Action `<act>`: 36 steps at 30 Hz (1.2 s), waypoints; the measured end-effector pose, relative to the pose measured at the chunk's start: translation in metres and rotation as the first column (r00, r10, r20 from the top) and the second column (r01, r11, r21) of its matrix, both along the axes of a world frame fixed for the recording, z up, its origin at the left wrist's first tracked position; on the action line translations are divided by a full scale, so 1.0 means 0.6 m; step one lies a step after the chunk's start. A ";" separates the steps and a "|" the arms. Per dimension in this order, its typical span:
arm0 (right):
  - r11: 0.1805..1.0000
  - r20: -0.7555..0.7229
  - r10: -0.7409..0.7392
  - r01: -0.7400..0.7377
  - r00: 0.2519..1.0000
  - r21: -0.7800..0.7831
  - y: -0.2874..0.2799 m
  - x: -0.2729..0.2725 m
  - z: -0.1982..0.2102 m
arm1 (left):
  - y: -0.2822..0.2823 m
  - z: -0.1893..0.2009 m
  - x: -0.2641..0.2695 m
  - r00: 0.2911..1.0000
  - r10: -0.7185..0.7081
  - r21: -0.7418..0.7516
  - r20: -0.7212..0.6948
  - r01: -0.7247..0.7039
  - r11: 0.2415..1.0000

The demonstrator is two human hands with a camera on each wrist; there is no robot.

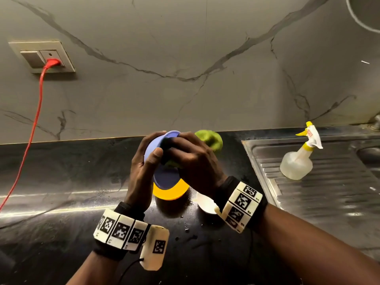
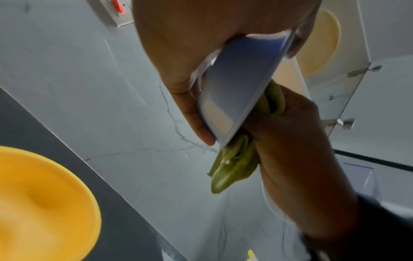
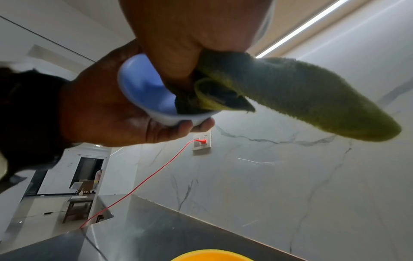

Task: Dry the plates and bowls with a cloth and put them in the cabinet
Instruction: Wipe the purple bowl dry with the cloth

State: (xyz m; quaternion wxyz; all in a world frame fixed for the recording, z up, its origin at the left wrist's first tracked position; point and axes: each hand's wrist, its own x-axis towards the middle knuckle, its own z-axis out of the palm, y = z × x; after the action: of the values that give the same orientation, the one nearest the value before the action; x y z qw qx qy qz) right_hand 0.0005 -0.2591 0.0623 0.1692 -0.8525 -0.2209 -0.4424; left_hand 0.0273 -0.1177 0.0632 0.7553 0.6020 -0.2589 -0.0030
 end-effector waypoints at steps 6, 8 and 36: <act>0.979 -0.222 0.041 0.005 0.974 0.202 0.029 -0.030 -0.035 | 0.007 -0.001 -0.001 0.999 0.039 0.007 -0.011 -0.039 0.999; 0.932 -0.304 0.156 -0.039 0.940 0.359 0.045 -0.049 -0.044 | 0.010 -0.003 -0.001 0.998 0.057 0.024 0.027 -0.058 0.998; 0.740 -0.300 0.351 -0.067 0.887 0.669 0.064 -0.065 -0.035 | 0.001 0.002 0.000 0.980 -0.043 0.046 -0.192 0.053 0.998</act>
State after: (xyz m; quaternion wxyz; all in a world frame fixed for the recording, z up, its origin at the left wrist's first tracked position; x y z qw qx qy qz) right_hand -0.0384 -0.2209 0.0411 0.5420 -0.7841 -0.1125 -0.2807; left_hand 0.0272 -0.1172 0.0645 0.7608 0.6116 -0.1995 -0.0856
